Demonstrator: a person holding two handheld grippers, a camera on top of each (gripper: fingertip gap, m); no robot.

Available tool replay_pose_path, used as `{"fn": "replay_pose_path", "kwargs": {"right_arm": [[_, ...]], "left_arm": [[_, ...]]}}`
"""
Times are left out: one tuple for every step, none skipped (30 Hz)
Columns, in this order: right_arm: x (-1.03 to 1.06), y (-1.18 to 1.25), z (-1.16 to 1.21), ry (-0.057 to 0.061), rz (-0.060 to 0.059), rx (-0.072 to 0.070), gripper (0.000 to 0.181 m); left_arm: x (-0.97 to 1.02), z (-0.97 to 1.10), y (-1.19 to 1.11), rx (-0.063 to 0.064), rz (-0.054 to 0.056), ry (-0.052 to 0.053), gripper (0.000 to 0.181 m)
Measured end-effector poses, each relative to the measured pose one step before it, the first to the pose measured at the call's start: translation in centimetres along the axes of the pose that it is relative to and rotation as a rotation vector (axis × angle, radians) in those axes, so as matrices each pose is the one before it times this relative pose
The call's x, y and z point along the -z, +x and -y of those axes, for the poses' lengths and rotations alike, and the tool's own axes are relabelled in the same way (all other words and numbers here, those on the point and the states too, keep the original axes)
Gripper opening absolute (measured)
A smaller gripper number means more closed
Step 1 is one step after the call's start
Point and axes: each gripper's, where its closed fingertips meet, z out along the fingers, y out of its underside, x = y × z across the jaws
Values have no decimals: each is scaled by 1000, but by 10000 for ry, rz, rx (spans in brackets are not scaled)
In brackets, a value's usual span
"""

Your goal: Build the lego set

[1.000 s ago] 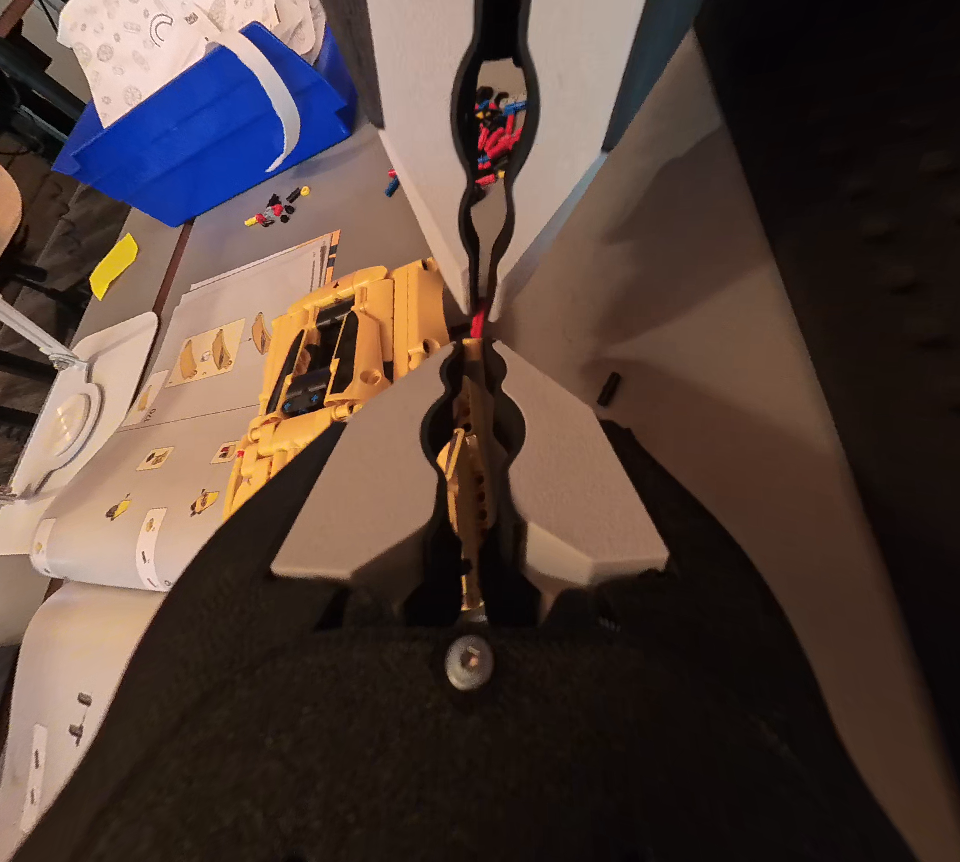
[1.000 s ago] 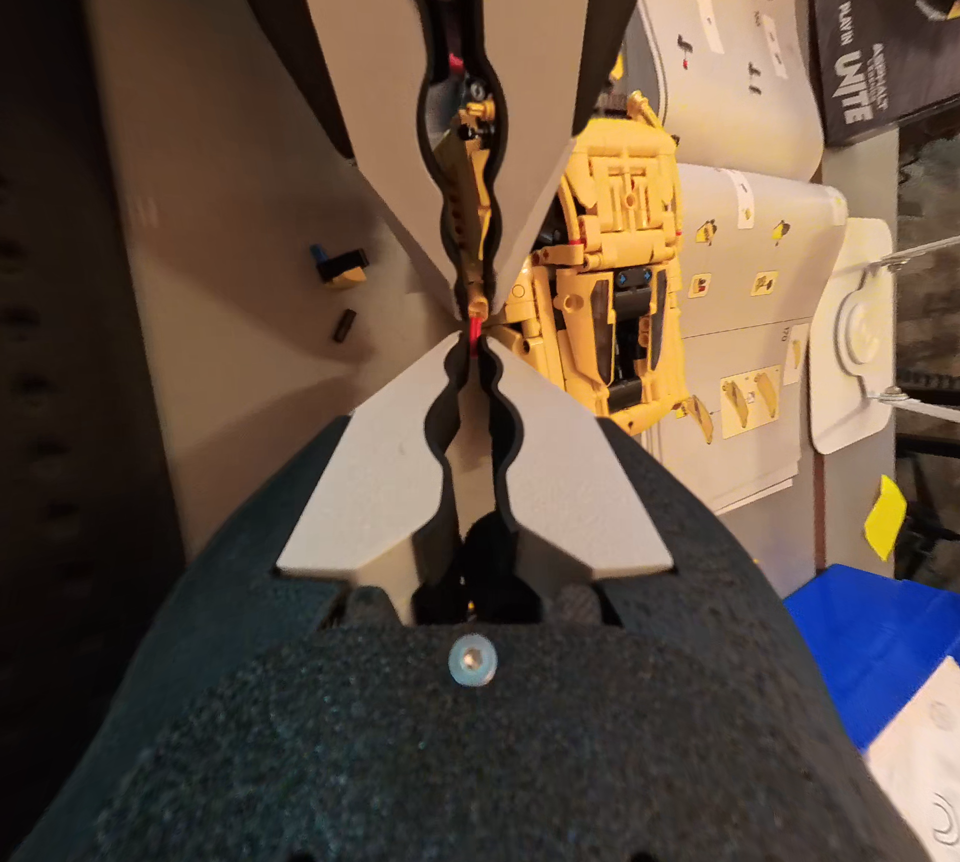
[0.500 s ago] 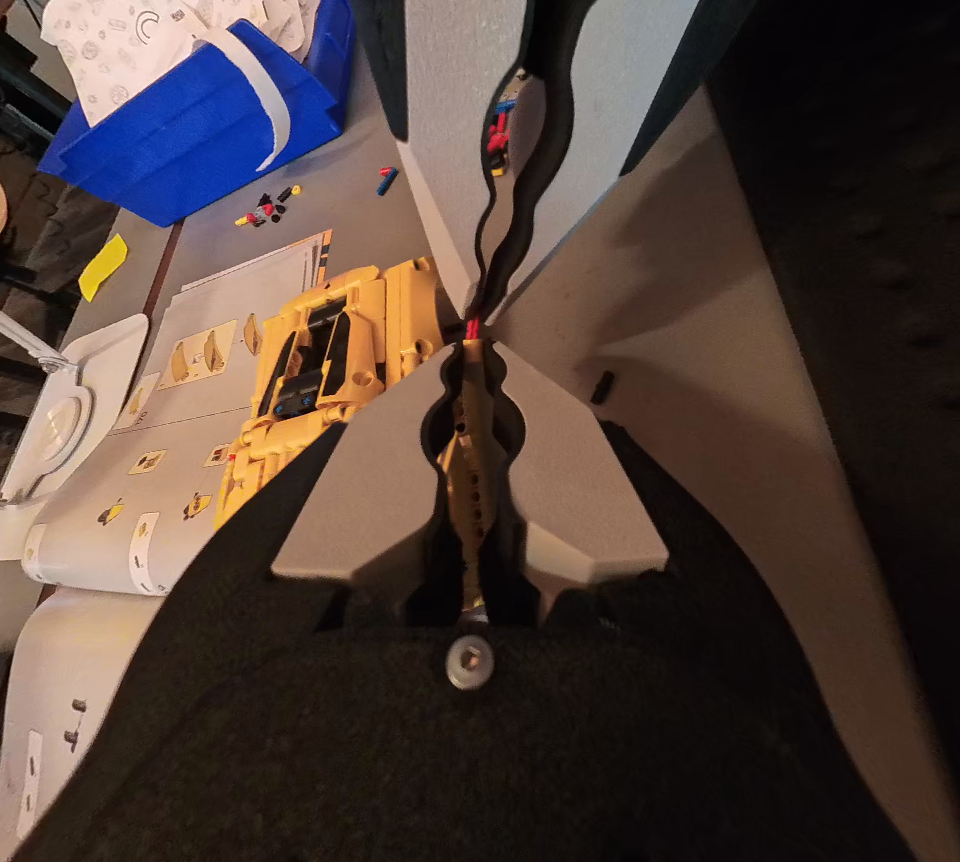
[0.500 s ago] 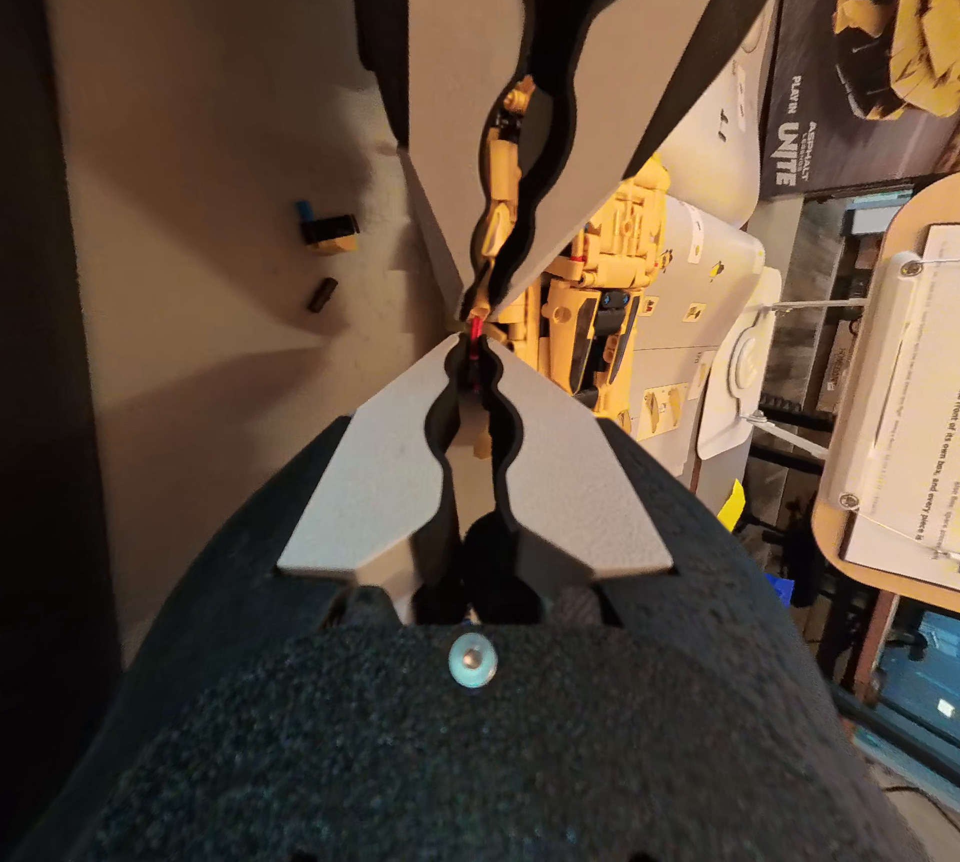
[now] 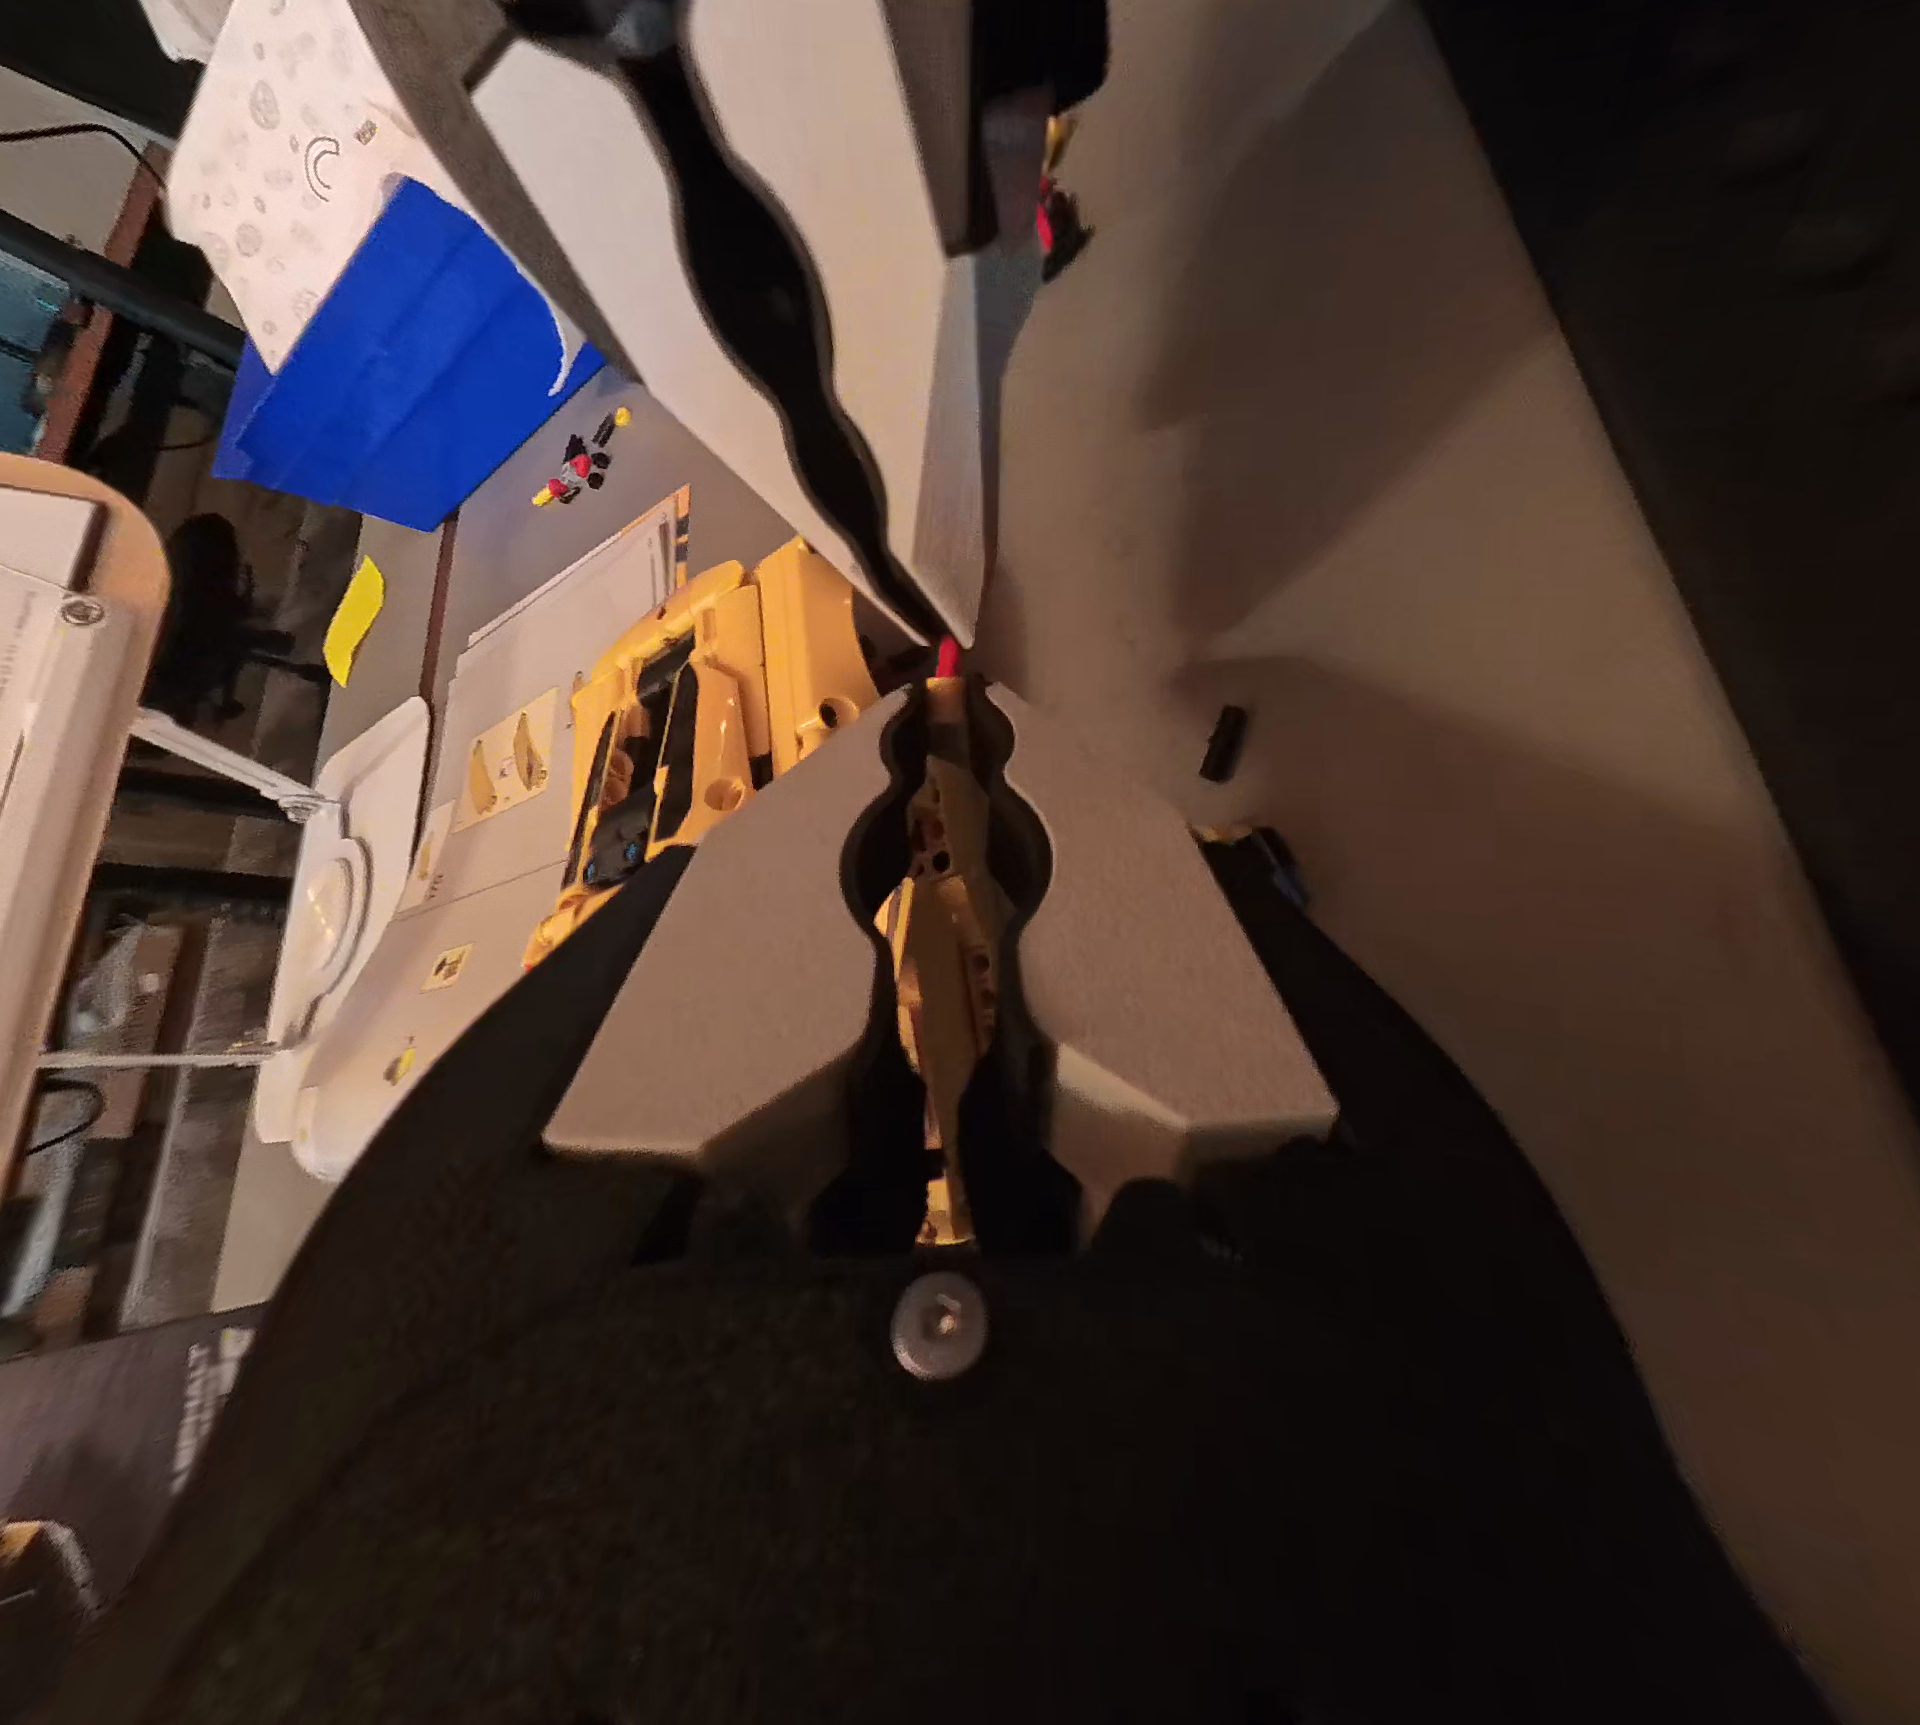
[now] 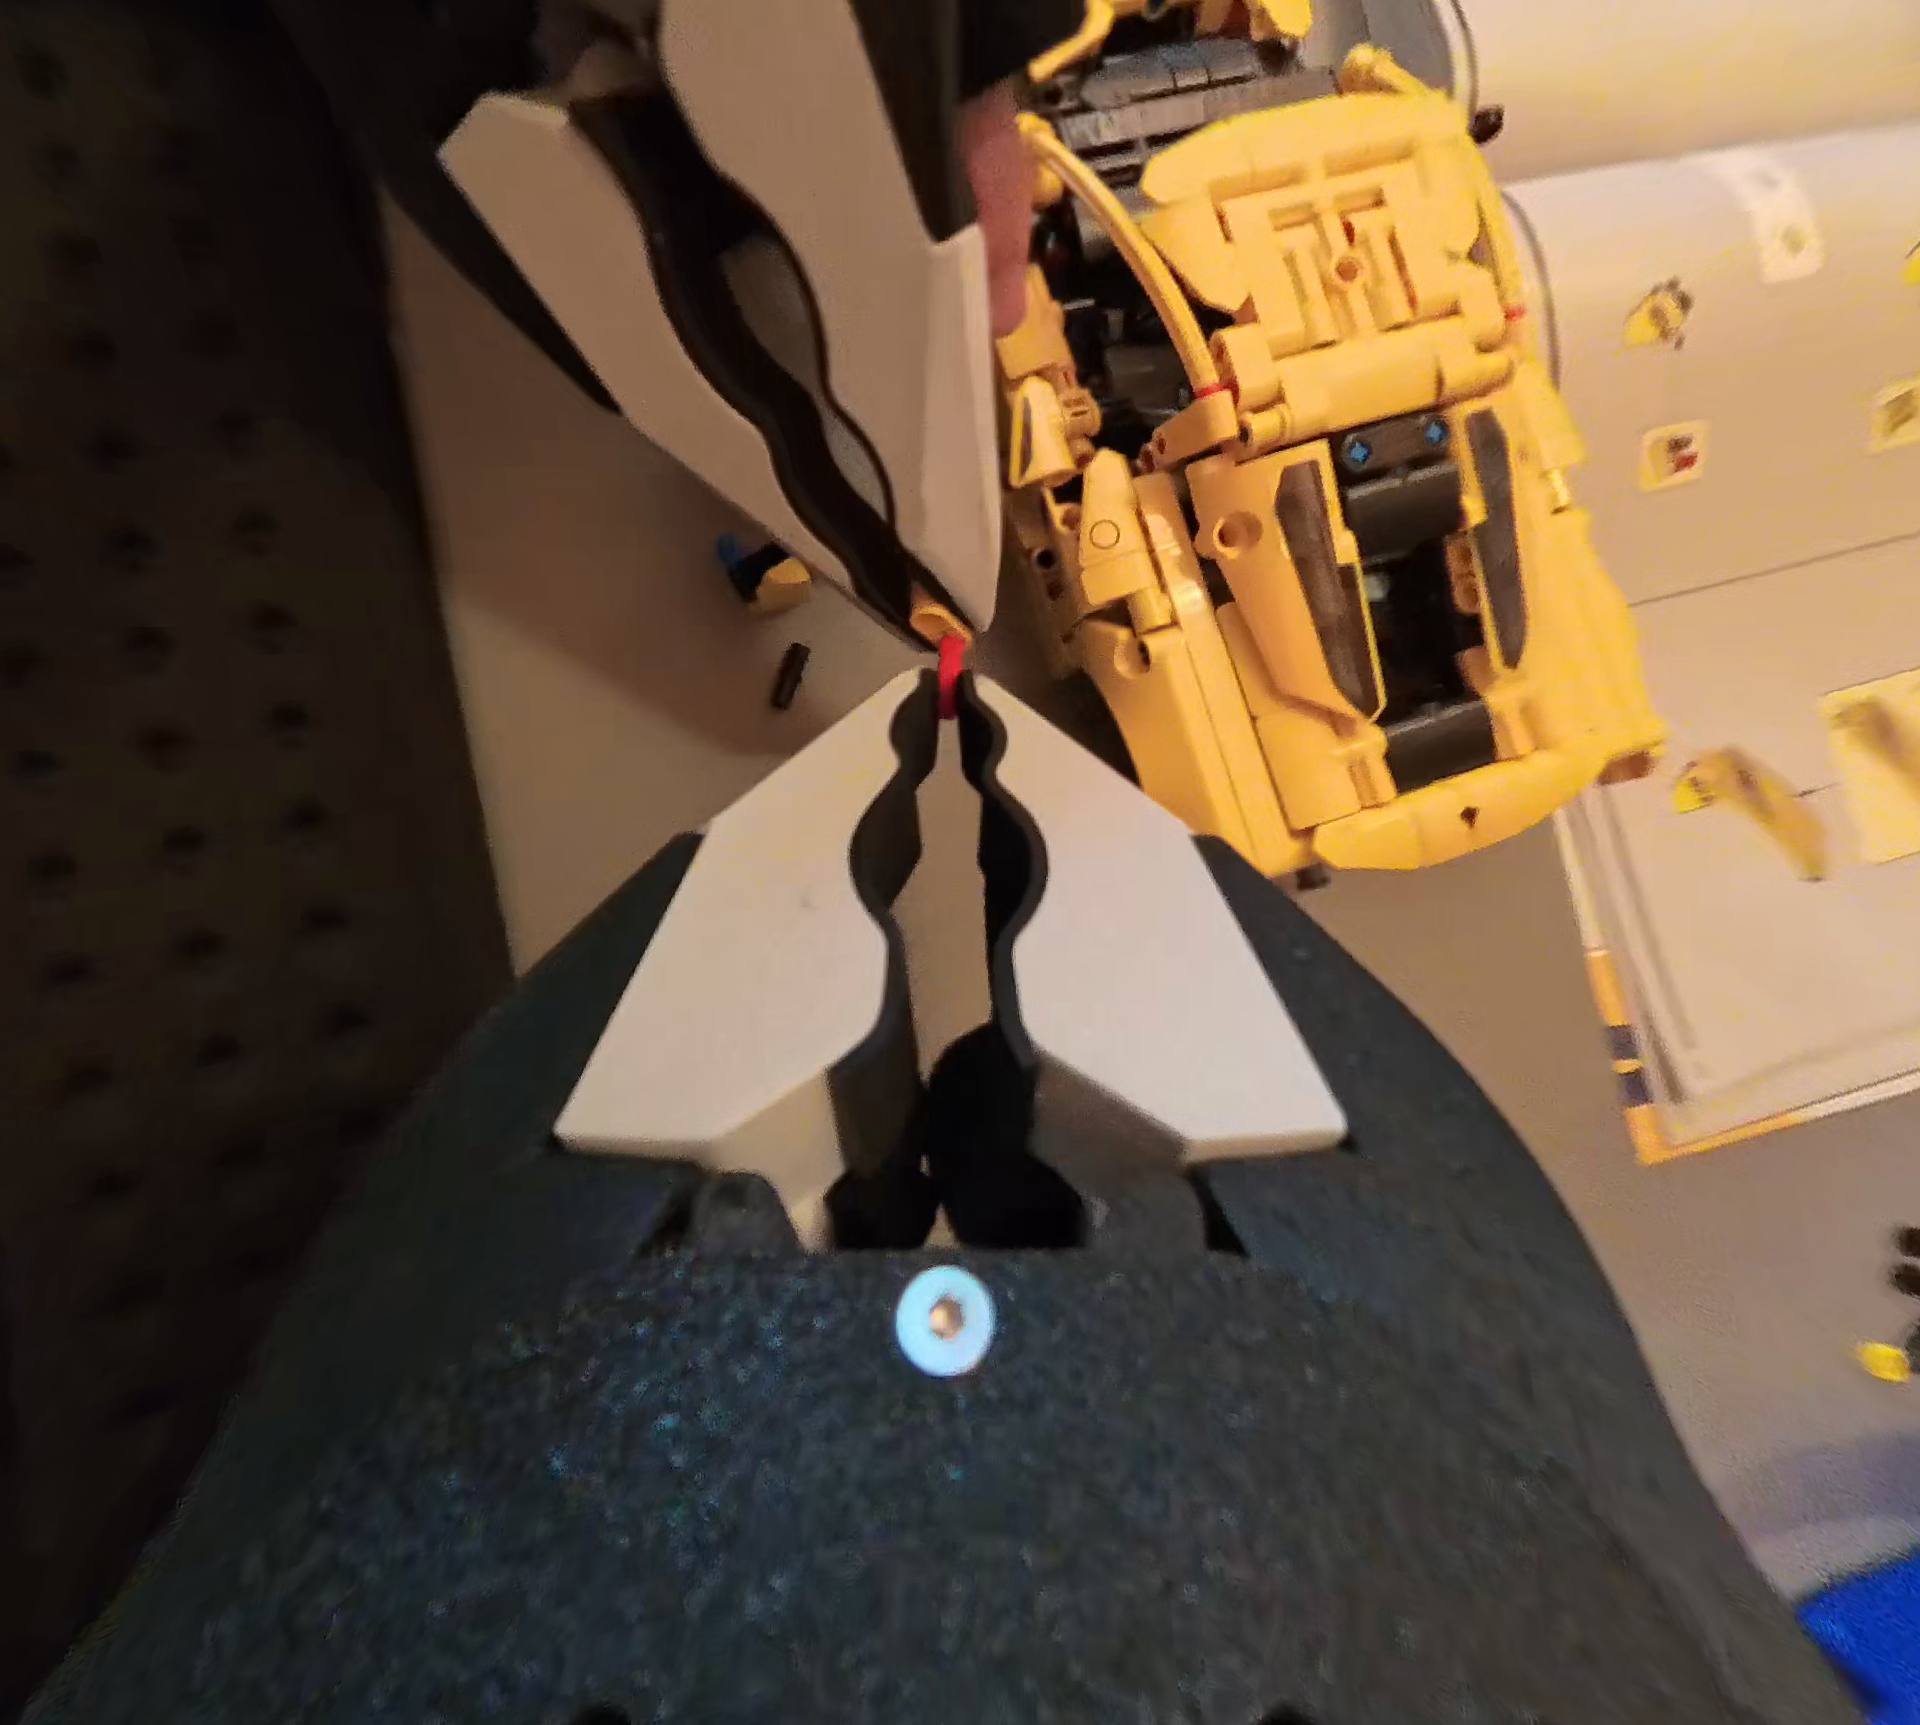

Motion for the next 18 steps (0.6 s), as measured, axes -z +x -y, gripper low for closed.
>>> {"fn": "replay_pose_path", "kwargs": {"right_arm": [[-135,-90,-112,4,206,-402,1],[-126,-40,-130,-42,162,-336,2],[-84,98,-45,5,35,-231,2],[-77,34,-15,-4,52,-245,2],[-17,8,21,-13,37,-150,2],[27,57,110,62,-43,-28,2],[40,-3,94,66,-19,11,2],[47,-21,39,28,45,-72,2],[44,13,17,50,86,-159,2],[41,-26,-2,41,90,-64,2],[-32,-20,-54,23,47,-22,2],[-45,-26,-69,3,17,-24,2],[-26,-3,3,51,-34,58,2],[35,-4,49,89,-26,30,2],[120,38,117,114,0,-58,2],[187,26,151,144,28,-14,2],[233,-23,180,172,55,6,2],[243,-7,250,205,52,-53,2]], "left_arm": [[-88,-41,118,-143,12,-82,6],[-96,-77,115,-140,11,-95,7],[-84,-112,13,-160,84,-113,7],[-49,-70,-2,-65,38,-87,7],[-5,-17,4,24,-1,-33,6],[42,-12,-87,12,38,4,6],[71,17,-74,-8,27,16,6],[39,57,-22,12,12,4,6],[15,56,-44,-24,48,-12,6],[4,60,14,-52,33,-10,6],[-28,14,51,6,-24,-13,6],[-40,-8,68,27,-43,4,6],[4,-18,42,20,-28,20,6],[45,23,-33,46,-12,43,6],[65,51,-113,93,26,74,6],[88,117,-146,167,10,127,6],[128,180,-147,250,-25,184,6],[129,199,-180,306,-31,200,7]]}}
